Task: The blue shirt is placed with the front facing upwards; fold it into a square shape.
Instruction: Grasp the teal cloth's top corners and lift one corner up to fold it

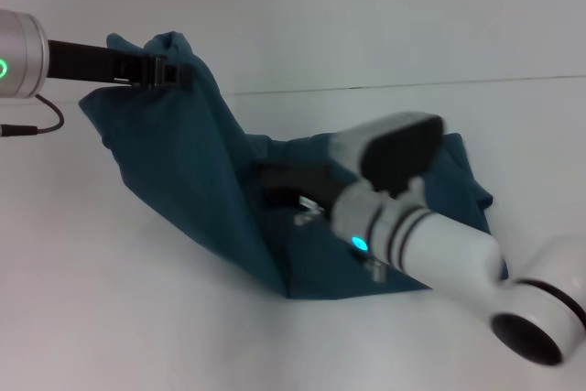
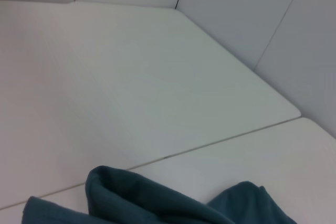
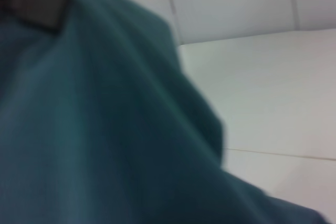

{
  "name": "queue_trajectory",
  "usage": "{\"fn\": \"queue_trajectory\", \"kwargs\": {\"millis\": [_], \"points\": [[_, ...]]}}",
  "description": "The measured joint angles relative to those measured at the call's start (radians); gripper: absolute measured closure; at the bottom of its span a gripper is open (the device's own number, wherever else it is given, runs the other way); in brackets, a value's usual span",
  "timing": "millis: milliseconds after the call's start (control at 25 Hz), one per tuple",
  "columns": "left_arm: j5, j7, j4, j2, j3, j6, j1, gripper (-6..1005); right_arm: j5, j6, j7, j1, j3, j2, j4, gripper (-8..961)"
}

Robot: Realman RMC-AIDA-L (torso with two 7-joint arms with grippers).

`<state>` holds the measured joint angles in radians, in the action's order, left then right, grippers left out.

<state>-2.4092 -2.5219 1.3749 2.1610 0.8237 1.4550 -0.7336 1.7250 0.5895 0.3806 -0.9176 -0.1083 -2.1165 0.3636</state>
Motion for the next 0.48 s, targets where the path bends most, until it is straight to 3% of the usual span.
{"fn": "queue_trajectory", "kwargs": {"millis": [480], "points": [[0.045,0.014,0.022,-0.001,0.002,0.003,0.011,894,0.104,-0.099,0.006,-0.109,-0.033,-0.005,0.092,944]]}}
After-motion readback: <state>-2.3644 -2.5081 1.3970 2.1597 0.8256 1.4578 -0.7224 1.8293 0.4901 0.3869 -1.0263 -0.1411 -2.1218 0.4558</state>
